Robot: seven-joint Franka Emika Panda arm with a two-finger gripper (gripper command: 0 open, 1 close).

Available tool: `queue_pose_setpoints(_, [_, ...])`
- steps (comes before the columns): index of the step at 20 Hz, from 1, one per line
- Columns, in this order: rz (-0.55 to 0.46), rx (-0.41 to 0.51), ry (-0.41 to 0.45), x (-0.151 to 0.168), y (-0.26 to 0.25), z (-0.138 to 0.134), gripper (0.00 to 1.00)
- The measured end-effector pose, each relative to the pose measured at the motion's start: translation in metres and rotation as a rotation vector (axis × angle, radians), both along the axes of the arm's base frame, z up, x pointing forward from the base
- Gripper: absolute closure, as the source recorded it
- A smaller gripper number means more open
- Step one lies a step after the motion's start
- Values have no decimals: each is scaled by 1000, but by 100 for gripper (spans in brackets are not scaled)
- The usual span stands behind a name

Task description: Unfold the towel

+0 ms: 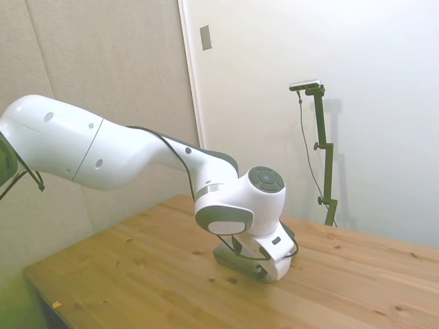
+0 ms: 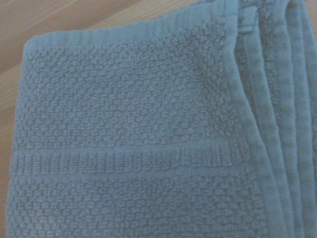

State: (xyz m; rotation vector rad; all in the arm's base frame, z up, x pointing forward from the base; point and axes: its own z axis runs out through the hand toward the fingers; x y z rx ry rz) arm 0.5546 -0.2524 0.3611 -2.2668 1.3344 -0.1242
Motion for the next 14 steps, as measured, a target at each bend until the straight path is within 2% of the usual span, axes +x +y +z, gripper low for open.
queue_pose_setpoints(14, [17, 1, -3, 7, 7, -1, 100])
